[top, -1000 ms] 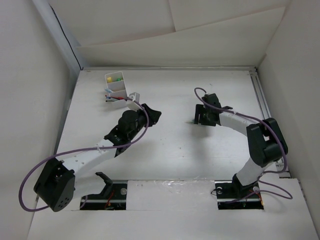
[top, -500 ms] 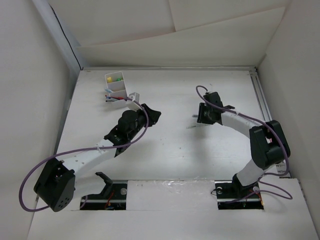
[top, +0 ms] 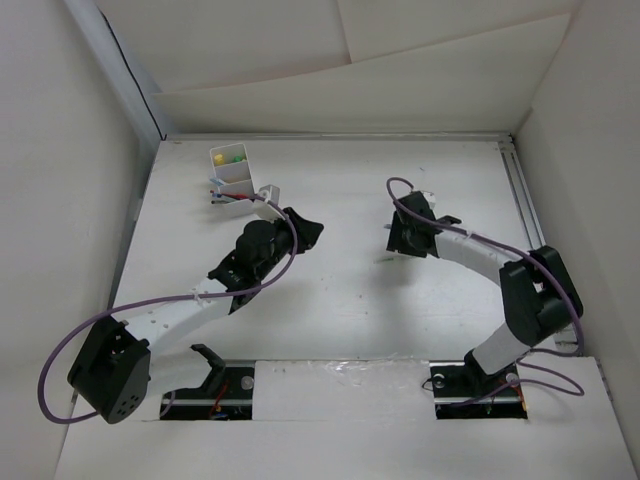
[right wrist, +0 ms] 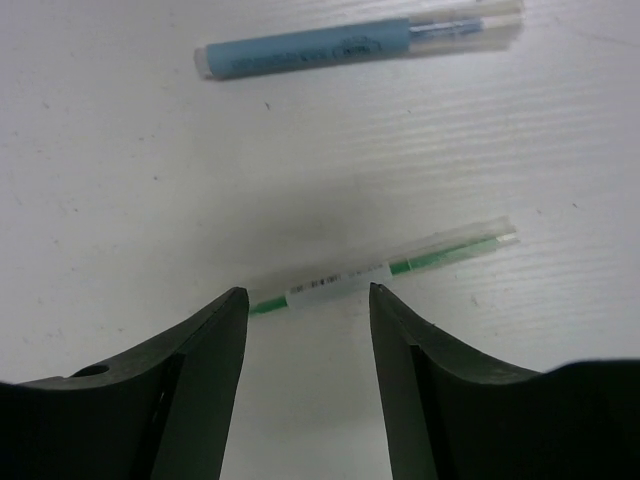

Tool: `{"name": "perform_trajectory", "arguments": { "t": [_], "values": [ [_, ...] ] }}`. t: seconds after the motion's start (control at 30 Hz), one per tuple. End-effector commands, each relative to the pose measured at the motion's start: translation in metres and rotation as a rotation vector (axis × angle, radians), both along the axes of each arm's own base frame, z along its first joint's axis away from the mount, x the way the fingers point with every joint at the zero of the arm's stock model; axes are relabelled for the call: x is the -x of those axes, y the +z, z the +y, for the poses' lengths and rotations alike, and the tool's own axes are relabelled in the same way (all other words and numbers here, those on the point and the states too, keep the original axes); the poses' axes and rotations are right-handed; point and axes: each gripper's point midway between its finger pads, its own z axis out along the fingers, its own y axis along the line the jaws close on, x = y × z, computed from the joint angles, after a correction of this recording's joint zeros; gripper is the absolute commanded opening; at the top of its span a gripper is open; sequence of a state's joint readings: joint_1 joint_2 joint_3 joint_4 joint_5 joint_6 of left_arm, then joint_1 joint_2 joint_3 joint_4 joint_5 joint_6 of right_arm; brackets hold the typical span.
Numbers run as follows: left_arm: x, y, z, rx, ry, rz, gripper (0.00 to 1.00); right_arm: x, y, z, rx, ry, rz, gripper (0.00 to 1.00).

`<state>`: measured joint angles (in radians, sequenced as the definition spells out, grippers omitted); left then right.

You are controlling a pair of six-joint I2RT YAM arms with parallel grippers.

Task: Sort the stationery into containers
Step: Pick up the pen from the center of the board.

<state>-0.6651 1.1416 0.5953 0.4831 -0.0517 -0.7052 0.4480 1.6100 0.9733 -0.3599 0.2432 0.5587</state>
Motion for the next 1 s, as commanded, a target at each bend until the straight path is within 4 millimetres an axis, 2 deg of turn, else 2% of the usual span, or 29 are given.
{"name": "perform_trajectory", "arguments": {
  "t": [0.0, 0.1, 0.17, 0.23, 0.3, 0.33, 0.37, 0.5, 0.67, 0.7, 0.83, 0.97],
  "values": [
    [0.001, 0.012, -0.002, 0.038, -0.016, -0.037, 0.22, 0.014, 0.019, -0.013, 0.02, -0.101, -0.044, 0.57],
    [0.001, 0.012, -0.002, 0.046, -0.015, -0.032, 0.22, 0.038, 0.013, -0.025, 0.053, -0.155, -0.015, 0.57],
    [0.005, 0.011, -0.005, 0.052, -0.042, -0.033, 0.22, 0.045, 0.006, -0.03, 0.065, -0.168, -0.002, 0.59],
    [0.004, 0.013, -0.006, 0.058, -0.042, -0.04, 0.22, 0.044, 0.003, -0.033, 0.046, -0.188, 0.003, 0.61],
    [0.006, 0.011, -0.007, 0.061, -0.052, -0.026, 0.22, 0.036, -0.002, -0.028, 0.002, -0.186, 0.004, 0.63],
    [0.006, 0.011, -0.007, 0.061, -0.052, -0.026, 0.22, 0.028, -0.002, -0.021, -0.018, -0.189, 0.002, 0.71],
    [0.006, 0.011, -0.007, 0.061, -0.052, -0.026, 0.22, 0.022, -0.004, -0.02, -0.038, -0.193, -0.006, 0.74],
    [0.007, 0.015, -0.007, 0.068, -0.054, -0.035, 0.22, 0.005, 0.0, -0.002, -0.101, -0.178, -0.024, 0.76],
    [0.009, 0.014, -0.008, 0.072, -0.063, -0.037, 0.22, 0.003, -0.004, -0.003, -0.099, -0.205, -0.019, 0.76],
    [0.008, 0.018, -0.008, 0.077, -0.063, -0.045, 0.22, 0.006, -0.008, -0.007, -0.078, -0.211, -0.004, 0.73],
    [0.008, 0.012, -0.008, 0.064, -0.063, -0.026, 0.22, 0.01, -0.011, -0.011, -0.059, -0.216, 0.013, 0.62],
    [0.006, 0.012, -0.01, 0.063, -0.063, -0.025, 0.22, 0.014, -0.01, -0.005, -0.053, -0.198, 0.023, 0.56]
  ]
}}
